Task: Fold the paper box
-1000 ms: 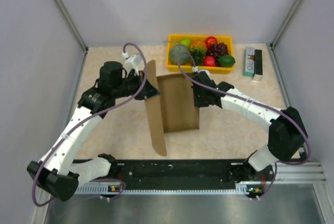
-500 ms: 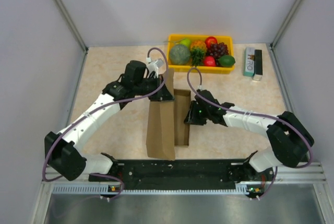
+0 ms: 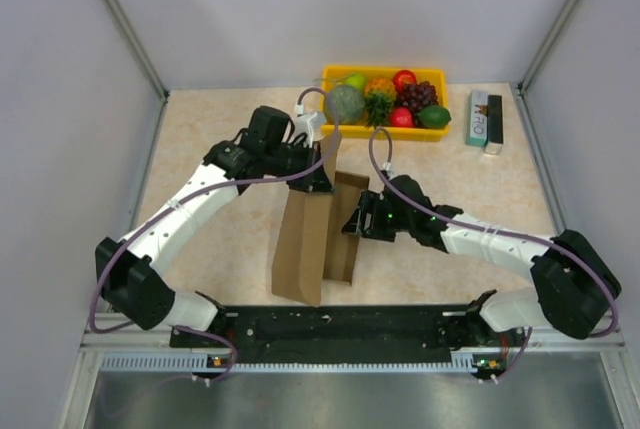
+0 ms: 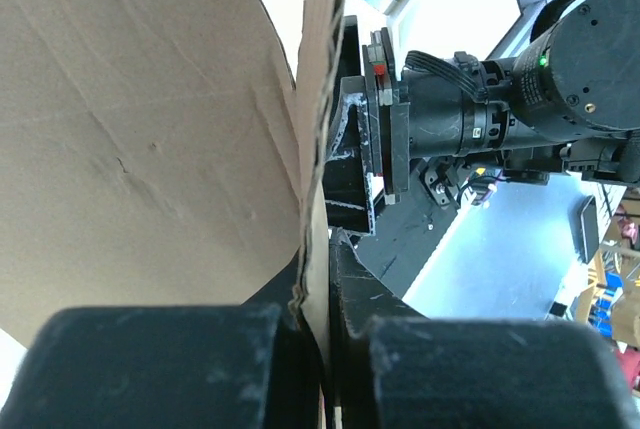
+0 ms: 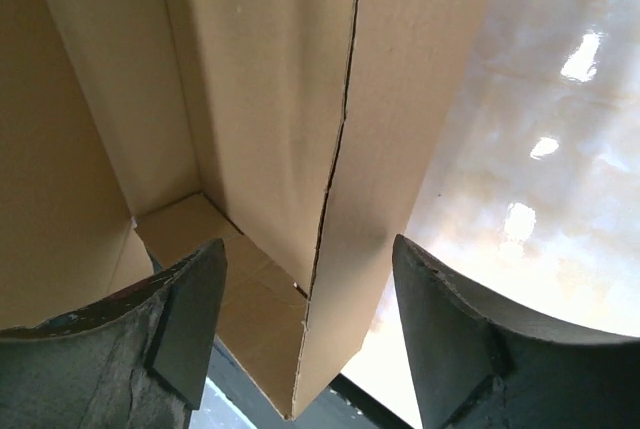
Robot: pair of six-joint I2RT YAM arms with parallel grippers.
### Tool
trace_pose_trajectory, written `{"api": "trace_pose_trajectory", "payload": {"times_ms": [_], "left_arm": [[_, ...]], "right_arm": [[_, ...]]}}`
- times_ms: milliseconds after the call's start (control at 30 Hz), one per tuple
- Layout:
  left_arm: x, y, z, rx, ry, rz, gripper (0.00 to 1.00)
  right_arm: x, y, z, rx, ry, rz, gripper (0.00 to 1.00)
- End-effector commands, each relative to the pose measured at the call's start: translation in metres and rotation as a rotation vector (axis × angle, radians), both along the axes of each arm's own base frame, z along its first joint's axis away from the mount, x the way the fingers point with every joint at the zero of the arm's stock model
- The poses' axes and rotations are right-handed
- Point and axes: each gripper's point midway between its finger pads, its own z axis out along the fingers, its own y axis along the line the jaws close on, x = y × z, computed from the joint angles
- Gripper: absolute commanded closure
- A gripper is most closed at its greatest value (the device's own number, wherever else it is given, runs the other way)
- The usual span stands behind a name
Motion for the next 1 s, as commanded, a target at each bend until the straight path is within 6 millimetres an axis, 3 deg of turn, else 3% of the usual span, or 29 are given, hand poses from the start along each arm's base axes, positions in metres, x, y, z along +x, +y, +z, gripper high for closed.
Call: {"api": "trace_pose_trajectory", "payload": {"times_ms": [0, 67, 200, 333, 367, 433, 467, 567, 600, 667, 767, 967], "left_arm": [[0.012, -0.002, 0.009, 0.034, -0.135, -0.077, 0.99], [0.015, 0.001, 0.009, 0.062, -0.146, -0.08, 0.97], [0.018, 0.01, 0.016, 0.13, -0.206, -0.107, 0.92], [0.023, 0.015, 0.026, 0.162, -0.238, -0.103, 0.88], [0.023, 0.013, 0.029, 0.151, -0.24, -0.109, 0.84], [0.023, 0.009, 0.037, 0.125, -0.238, -0.107, 0.74], [0.021, 0.007, 0.04, 0.109, -0.233, -0.114, 0.65], [0.017, 0.004, 0.051, 0.061, -0.258, -0.116, 0.54], [0.015, 0.005, 0.044, 0.059, -0.244, -0.107, 0.5], [0.015, 0.005, 0.048, 0.041, -0.271, -0.102, 0.46], [0.012, 0.007, 0.041, 0.051, -0.256, -0.105, 0.43], [0.018, 0.027, 0.049, 0.129, -0.339, -0.036, 0.39]], "right_arm": [[0.004, -0.008, 0.016, 0.012, -0.054, -0.009, 0.28], [0.007, -0.024, 0.013, -0.039, -0.089, -0.024, 0.16], [0.003, -0.057, 0.021, -0.15, -0.181, 0.013, 0.08], [0.008, -0.068, 0.071, -0.156, -0.338, 0.026, 0.04], [0.009, -0.066, 0.092, -0.122, -0.387, 0.025, 0.02], [0.009, -0.059, 0.108, -0.076, -0.41, 0.039, 0.01], [0.011, -0.056, 0.114, -0.063, -0.411, 0.04, 0.01], [0.012, -0.042, 0.12, 0.002, -0.414, 0.069, 0.01], [0.014, -0.037, 0.123, 0.031, -0.423, 0.07, 0.01], [0.017, -0.025, 0.137, 0.1, -0.448, 0.086, 0.01], [0.027, -0.021, 0.14, 0.082, -0.46, 0.082, 0.01], [0.056, -0.047, 0.145, -0.062, -0.622, 0.096, 0.01]]}}
